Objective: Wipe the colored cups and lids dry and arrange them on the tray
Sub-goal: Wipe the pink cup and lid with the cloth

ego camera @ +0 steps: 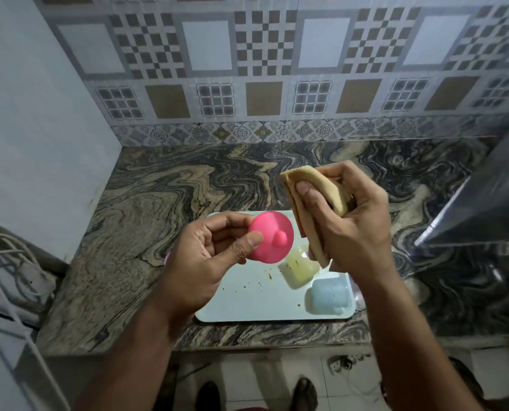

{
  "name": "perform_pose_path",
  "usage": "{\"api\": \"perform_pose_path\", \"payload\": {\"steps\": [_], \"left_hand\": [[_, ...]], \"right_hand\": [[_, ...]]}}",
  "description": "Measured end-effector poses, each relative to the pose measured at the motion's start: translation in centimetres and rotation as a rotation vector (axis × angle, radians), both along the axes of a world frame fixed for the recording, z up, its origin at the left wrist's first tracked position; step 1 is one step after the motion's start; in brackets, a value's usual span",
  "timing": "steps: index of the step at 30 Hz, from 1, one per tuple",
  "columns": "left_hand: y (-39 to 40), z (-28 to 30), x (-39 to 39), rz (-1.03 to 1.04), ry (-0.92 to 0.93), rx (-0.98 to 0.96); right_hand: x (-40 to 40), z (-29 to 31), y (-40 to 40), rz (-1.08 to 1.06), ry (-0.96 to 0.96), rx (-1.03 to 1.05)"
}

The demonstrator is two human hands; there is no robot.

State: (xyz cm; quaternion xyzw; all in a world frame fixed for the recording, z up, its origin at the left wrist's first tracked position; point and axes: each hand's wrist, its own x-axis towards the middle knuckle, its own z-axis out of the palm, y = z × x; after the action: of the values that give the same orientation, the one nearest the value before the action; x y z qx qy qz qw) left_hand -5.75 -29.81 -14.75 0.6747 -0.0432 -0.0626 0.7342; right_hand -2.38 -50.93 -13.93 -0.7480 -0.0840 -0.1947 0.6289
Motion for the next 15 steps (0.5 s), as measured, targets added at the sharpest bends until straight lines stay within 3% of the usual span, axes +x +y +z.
{"api": "perform_pose_path", "payload": {"steps": [5, 8, 11, 15], "left_hand": [[-0.1, -0.3, 0.1, -0.03, -0.011, 0.024], [-0.1, -0.4, 0.1, -0.021, -0.023, -0.031], [0.0, -0.3, 0.1, 0.057, 0.039, -0.192], [-0.7, 0.1, 0.0, 0.091, 0.127, -0.315]], "right_hand": [[-0.5, 0.1, -0.6, 0.248, -0.005, -0.196], [-0.6, -0.5, -0.6, 0.157, -0.002, -0.215], [-0.9, -1.0, -0.8, 0.033, 0.042, -0.062], [-2.4, -1.0, 0.0, 0.1, 0.209, 0.273]]}}
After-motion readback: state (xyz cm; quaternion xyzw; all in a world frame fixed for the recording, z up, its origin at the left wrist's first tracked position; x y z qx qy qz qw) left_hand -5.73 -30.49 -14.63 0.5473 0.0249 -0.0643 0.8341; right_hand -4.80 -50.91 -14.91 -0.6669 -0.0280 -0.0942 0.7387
